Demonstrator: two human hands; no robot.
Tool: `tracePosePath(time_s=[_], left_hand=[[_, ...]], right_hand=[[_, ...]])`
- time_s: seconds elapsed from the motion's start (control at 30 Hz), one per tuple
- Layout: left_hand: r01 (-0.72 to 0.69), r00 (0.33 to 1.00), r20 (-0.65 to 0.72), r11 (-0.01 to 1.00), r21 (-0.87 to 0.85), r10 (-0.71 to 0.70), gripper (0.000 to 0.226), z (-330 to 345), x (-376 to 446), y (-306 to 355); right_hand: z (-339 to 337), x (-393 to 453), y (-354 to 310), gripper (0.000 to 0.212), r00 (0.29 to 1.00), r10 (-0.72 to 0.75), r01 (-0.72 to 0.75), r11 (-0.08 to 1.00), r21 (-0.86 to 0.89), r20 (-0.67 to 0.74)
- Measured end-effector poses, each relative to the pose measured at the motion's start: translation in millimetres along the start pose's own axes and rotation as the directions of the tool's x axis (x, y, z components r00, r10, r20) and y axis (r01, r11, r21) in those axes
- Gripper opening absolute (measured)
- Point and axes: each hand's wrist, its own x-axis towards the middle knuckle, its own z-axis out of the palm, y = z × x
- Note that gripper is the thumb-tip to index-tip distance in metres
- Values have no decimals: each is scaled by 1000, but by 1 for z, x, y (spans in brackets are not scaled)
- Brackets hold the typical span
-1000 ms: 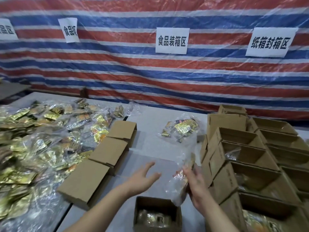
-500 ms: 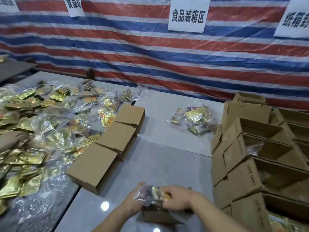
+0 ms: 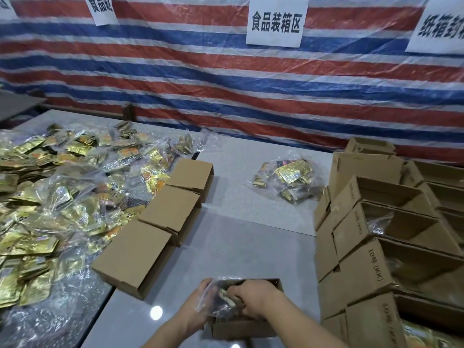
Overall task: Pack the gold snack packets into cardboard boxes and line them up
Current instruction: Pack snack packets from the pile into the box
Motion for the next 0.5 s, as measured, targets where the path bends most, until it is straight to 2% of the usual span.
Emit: tracePosePath(time_s=[0.07, 0.13, 0.2, 0.3, 0.4, 0.47, 0.5], left_hand=[[-19, 1000, 12, 1000, 23, 19, 32, -3, -2, -1], [-62, 998, 2, 993, 97, 62, 24, -4, -5, 0], [-130, 989, -44, 981, 141, 138, 26, -4, -3, -5], [-178, 982, -32, 972, 154, 185, 25, -5, 2, -7], [-133, 990, -16, 961, 242, 141, 36, -8, 12, -6], [-95, 995, 5, 947, 306, 98, 40, -10, 14, -4], [-81, 997, 27, 934, 349, 76, 39, -11, 14, -1]], right_hand=[[4, 3, -3, 39, 1000, 12, -11, 994, -105, 10], [13, 7, -7, 57, 998, 30, -20, 982, -188, 54], [20, 16, -13, 68, 987, 113, -78, 957, -278, 112], [21, 33, -21, 55, 944, 296, -250, 929, -273, 145], [37, 46, -20, 48, 924, 334, -304, 937, -174, 184], [50, 51, -14, 42, 919, 355, -364, 931, 28, 169], [53, 53, -13, 43, 918, 341, -358, 932, 54, 201]])
